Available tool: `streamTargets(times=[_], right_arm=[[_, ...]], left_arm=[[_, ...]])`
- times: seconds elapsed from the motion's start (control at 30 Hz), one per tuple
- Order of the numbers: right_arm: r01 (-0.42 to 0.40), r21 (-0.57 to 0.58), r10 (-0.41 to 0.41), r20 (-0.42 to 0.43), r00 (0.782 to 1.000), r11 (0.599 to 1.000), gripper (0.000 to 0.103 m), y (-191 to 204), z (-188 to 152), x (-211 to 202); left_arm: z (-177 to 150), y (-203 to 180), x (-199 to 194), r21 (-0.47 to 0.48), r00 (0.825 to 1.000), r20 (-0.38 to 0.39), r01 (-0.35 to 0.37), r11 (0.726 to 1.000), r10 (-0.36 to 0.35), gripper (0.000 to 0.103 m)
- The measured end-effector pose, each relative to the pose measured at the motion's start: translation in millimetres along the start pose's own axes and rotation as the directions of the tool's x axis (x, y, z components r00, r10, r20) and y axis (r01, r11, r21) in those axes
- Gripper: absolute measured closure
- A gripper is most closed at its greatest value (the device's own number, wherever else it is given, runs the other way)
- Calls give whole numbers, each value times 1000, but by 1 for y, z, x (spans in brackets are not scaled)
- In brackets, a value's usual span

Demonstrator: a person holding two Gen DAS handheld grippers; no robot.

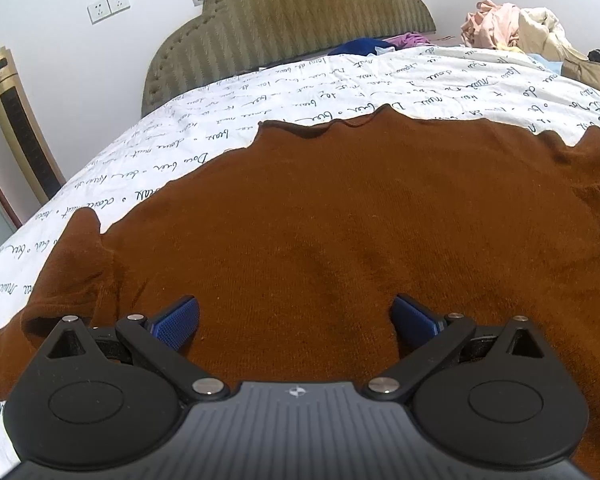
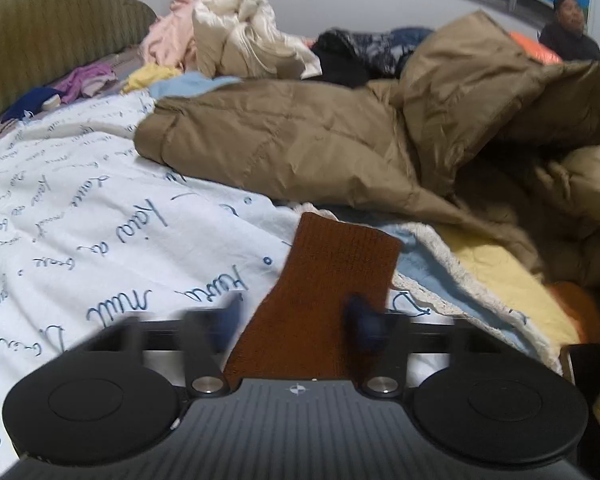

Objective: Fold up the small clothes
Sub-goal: 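Grasp the brown sweater's sleeve cuff with the right tool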

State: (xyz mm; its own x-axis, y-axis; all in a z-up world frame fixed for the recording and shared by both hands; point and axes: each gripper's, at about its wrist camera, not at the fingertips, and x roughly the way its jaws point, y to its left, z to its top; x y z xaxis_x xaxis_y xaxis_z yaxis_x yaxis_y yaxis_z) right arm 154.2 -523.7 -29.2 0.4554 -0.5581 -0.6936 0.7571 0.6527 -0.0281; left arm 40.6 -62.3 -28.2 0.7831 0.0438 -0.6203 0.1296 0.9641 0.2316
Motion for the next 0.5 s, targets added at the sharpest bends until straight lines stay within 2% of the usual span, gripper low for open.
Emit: streamTargets(times=[0.03,0.13,0.33,0.5], right_arm=[[1,16,-2,13,1000,1000,87,-2,-1,-4],[-46,58,42,74,996,997,96,-20,-2,-24],[-149,143,116,216,969,978,96,-84,-18,-87],[-206,275,131,268,954,939,96,-161,-49,-129]], left_arm=[[0,0,0,-2,1000,0,2,1000,-2,0],[0,1,0,-8,1000,-2,6,1000,-6,0],[0,5,-6,-11,1000,5,21,1000,-21,0],[0,11,-19,-18,999,26,30,999,-30,0]])
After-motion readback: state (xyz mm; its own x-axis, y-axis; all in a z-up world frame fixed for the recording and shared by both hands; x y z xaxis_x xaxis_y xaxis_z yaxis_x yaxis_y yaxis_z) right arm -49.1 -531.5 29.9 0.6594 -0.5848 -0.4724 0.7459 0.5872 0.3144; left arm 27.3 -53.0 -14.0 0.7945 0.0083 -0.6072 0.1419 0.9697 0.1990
